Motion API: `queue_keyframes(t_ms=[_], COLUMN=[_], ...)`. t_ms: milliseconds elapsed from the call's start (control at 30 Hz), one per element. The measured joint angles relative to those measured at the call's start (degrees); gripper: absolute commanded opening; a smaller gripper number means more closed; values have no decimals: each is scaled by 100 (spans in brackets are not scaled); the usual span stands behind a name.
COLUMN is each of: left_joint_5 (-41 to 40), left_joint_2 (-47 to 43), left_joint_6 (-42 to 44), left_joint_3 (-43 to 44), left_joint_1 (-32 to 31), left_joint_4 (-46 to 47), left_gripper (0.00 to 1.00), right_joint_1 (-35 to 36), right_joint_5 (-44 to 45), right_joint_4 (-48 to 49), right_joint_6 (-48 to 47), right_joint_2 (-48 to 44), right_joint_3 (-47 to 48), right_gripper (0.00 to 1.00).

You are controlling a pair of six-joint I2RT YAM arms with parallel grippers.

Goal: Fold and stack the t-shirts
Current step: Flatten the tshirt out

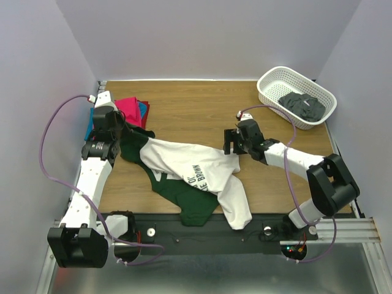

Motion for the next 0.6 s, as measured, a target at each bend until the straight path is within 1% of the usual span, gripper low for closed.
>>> queue_keyframes(t_ms=[200, 300, 400, 467, 500, 533, 600], left_joint_5=[52, 70, 83, 83, 83, 83, 85], left_joint_2=[0, 0, 0, 0, 0, 0, 0], left_joint_6=[2, 11, 20, 24, 26, 31, 35], left_joint_3=[0, 0, 0, 0, 0, 0, 0], left_joint_1=[-2, 0, 0, -2, 0, 0, 0], left_joint_4=[0, 2, 2, 0, 0, 2, 0], left_gripper=[0, 0, 0, 0, 0, 0, 0], right_joint_1=[-151, -157, -157, -157, -157, -157, -157], right_joint_5=[-4, -22, -48, -101, -118, -142, -186], right_joint_4=[190, 269, 356, 396, 393, 396, 407], right_joint_6=[-2, -4, -9, -4, -4, -7, -13], right_joint_2=[575, 802, 874, 885, 885, 885, 885], right_joint_3=[74, 74, 81, 81, 81, 81, 81], right_gripper=[85, 81, 74, 66, 64, 59, 54])
